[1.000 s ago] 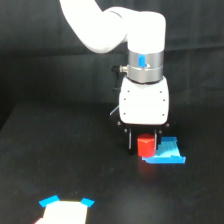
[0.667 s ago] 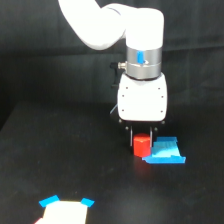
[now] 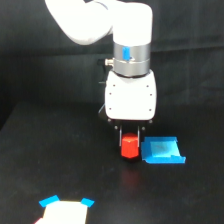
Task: Pick up the red object from the table
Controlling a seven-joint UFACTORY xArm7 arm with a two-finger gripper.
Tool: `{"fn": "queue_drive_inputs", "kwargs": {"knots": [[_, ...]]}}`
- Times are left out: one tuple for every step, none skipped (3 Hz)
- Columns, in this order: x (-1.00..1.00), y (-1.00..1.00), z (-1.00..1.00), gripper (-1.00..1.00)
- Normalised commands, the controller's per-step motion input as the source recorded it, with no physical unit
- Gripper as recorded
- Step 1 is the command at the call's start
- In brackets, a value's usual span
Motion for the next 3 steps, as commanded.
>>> {"fn": "queue_drive_inputs", "kwargs": {"knots": [[-1.00, -0.81, 1.00, -0.75], [-0.89, -0.78, 1.00, -0.15], [0.08, 0.72, 1.00, -1.00]]}}
